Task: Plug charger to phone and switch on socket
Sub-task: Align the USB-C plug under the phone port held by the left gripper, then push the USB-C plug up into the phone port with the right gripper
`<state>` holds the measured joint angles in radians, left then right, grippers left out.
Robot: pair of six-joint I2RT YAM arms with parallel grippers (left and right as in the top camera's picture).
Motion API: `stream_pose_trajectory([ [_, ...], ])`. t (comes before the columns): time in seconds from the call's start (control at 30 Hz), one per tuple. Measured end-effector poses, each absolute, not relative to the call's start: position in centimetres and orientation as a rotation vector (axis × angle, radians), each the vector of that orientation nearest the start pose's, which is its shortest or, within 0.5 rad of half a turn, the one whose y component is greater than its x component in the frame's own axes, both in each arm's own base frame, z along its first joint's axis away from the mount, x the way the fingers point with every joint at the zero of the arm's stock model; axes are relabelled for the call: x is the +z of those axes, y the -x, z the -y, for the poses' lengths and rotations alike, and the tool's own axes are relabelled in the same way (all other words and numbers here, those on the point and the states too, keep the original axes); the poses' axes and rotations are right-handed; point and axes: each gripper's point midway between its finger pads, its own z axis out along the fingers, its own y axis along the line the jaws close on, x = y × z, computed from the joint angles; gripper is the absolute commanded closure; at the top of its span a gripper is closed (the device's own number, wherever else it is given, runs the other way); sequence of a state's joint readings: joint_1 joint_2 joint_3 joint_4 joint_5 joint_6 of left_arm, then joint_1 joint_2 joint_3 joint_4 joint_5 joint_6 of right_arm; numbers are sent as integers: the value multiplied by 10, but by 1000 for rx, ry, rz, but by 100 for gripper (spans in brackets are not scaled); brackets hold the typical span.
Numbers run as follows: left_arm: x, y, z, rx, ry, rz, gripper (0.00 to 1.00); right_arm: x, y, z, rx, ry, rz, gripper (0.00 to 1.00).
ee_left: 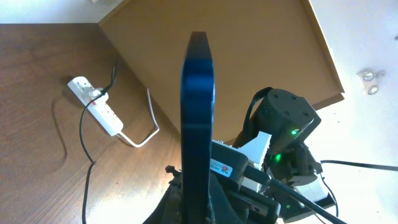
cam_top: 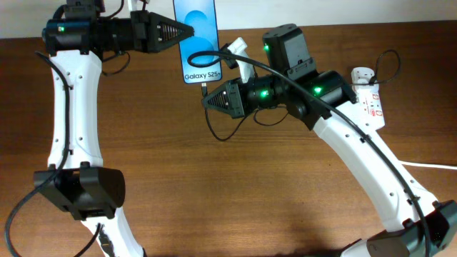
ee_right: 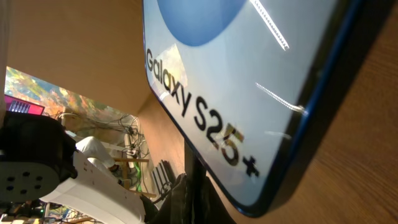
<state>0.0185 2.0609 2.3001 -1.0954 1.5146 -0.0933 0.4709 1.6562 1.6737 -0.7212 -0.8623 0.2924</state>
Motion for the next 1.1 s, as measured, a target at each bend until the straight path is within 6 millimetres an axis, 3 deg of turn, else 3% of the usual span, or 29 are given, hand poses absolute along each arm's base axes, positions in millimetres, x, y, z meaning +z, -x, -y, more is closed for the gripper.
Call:
stream_pose_trajectory([
  [1.1, 395, -427, 168, -1772, -551, -1932, 100, 322, -326, -309, 1372, 665, -2237, 96],
])
